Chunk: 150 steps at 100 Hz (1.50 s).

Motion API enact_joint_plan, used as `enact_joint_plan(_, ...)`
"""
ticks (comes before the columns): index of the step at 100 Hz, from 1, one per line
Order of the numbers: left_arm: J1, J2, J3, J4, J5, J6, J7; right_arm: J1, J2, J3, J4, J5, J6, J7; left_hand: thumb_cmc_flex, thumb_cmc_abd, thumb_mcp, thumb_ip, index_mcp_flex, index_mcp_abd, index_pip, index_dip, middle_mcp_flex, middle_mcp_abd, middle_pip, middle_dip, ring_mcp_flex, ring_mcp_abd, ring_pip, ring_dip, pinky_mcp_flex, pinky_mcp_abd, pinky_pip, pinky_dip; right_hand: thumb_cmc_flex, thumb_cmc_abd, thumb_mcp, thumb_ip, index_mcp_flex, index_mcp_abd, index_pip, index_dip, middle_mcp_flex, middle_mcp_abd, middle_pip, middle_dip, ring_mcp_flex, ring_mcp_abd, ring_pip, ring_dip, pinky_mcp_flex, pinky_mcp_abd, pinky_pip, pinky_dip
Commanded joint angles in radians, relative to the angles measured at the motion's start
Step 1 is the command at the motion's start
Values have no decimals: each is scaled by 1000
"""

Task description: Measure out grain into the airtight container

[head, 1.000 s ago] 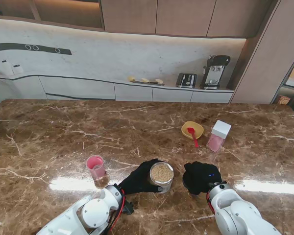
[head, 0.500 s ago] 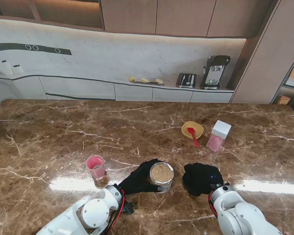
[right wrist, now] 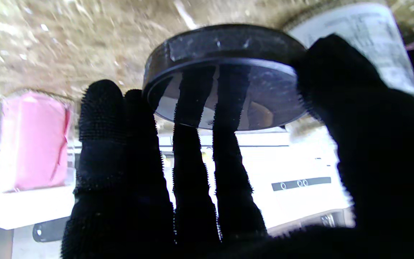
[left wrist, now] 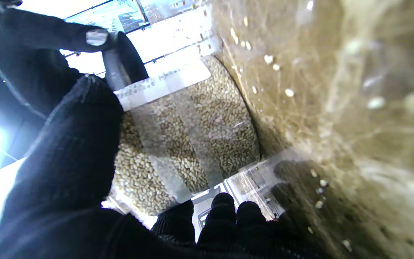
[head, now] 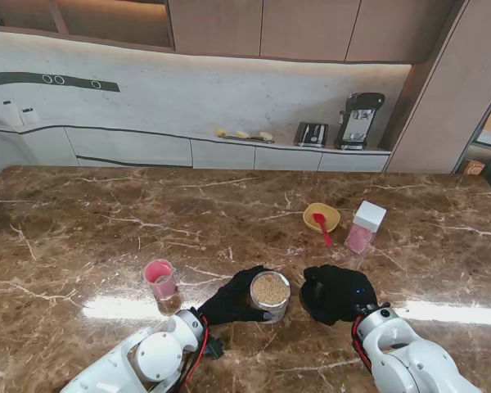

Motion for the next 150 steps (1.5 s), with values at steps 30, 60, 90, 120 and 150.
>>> enact_joint_plan(30,20,8,13,31,4,13,-12,6,4,-6,-154,-10,-75,98,24,19,-16,34,-22,-7,2,-15,-30,2,-19,-1,-7,159,-24,7,77,267,126,30,178,158,225,128,74,-43,131,35,92,-84,102,41,55,-127,15,-1,-6,-88,23,-22)
enact_joint_plan(60,22,9,10,29,5,9,-13,93,21,-96,-163,-15,-90,222,26,15,-11,33,-22,-6,9,-17,-30,2,-20,0,-8,161,-25,8,77,267,126,30,169,163,221,129,63,-41,117,31,78,-88,89,36,41,-127,7,-2,-21,-88,12,-20)
enact_joint_plan(90,21,10,11,29,4,10,-17,177,29,-189,-101,-30,-65,257,28,18,-9,32,-23,-5,9,-20,-30,1,-20,-1,-7,158,-25,7,77,267,126,31,168,164,222,130,54,-45,113,33,65,-90,89,37,33,-128,4,-3,-27,-93,6,-15)
enact_joint_plan(120,24,10,8,27,3,12,-18,209,30,-224,-81,-45,-43,260,26,17,-9,32,-23,-6,10,-22,-29,2,-19,1,-8,159,-24,8,77,266,126,31,166,162,227,130,50,-44,113,35,59,-88,96,39,24,-130,4,-3,-33,-95,-1,-9)
enact_joint_plan(150,22,10,10,28,0,10,-20,213,30,-233,-80,-59,-43,250,25,15,-6,32,-22,-6,13,-21,-29,3,-18,5,-7,160,-24,11,78,266,126,31,168,159,234,130,43,-42,110,34,53,-90,99,38,21,-132,8,-3,-35,-96,-5,-4)
